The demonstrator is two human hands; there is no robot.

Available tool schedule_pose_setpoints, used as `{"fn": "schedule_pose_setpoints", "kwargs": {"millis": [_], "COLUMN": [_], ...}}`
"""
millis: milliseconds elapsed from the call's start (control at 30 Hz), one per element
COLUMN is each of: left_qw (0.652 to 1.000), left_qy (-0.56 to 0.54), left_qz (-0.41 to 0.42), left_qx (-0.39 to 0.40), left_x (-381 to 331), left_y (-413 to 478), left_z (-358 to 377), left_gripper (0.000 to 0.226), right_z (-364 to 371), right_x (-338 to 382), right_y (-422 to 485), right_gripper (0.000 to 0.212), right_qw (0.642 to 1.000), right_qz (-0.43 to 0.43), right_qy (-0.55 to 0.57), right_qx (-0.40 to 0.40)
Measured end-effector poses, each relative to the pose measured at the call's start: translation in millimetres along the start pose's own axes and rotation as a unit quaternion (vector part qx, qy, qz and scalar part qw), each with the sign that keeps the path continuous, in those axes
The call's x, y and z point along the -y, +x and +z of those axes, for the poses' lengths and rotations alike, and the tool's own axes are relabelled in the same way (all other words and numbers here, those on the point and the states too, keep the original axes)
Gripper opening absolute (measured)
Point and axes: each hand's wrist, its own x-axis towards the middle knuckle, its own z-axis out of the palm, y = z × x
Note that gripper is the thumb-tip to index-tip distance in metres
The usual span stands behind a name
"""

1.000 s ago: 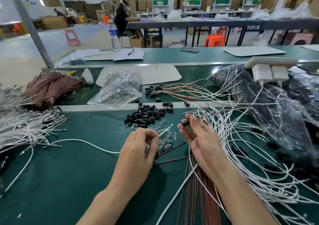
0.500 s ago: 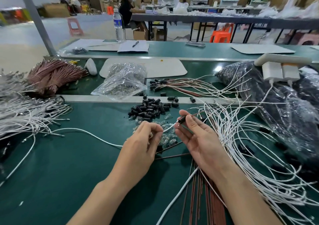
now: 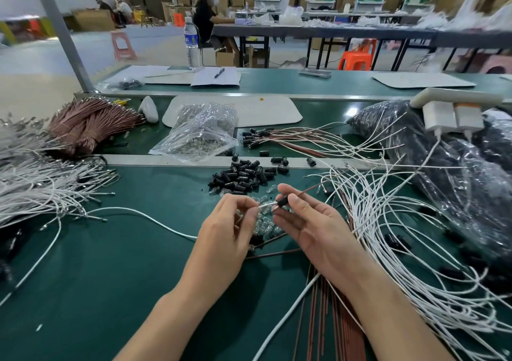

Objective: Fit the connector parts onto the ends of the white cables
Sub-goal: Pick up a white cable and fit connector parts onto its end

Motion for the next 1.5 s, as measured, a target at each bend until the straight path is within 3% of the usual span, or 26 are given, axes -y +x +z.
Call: {"fn": "schedule_pose_setpoints", "kwargs": {"millis": [400, 633, 967, 1300, 1500], "left_qw": [1.000, 1.000, 0.986, 1.000, 0.999], "left_qy": [0.020, -0.022, 0.141, 0.010, -0.009], "left_qz": [0.016, -0.021, 0.074, -0.012, -0.027], "left_qx": [-0.012, 0.003, -0.051, -0.013, 0.016], "left_x": [-6.4, -5.3, -12.4, -7.2, -4.9], "left_y": [-0.3, -1.7, -2.8, -3.1, -2.8], "left_z": [-3.7, -4.6, -7.6, -4.6, -3.2], "left_gripper": [0.007, 0.009, 0.012, 0.005, 0.008], "right_z": [3.6, 3.4, 3.9, 2.3, 1.4], "right_x": [2.3, -1.1, -2.8, -2.6, -2.4], "right_y": [-3.6, -1.9, -1.6, -1.8, -0.1], "right_gripper": [0.031, 0.027, 0.029, 0.030, 0.029], "right_qw": [0.998, 0.998, 0.998, 0.998, 1.000], "right_qz": [0.039, 0.045, 0.025, 0.016, 0.004], "right_qy": [0.055, 0.051, 0.051, 0.042, 0.020], "right_qx": [0.005, 0.018, 0.030, 0.036, 0.014]}}
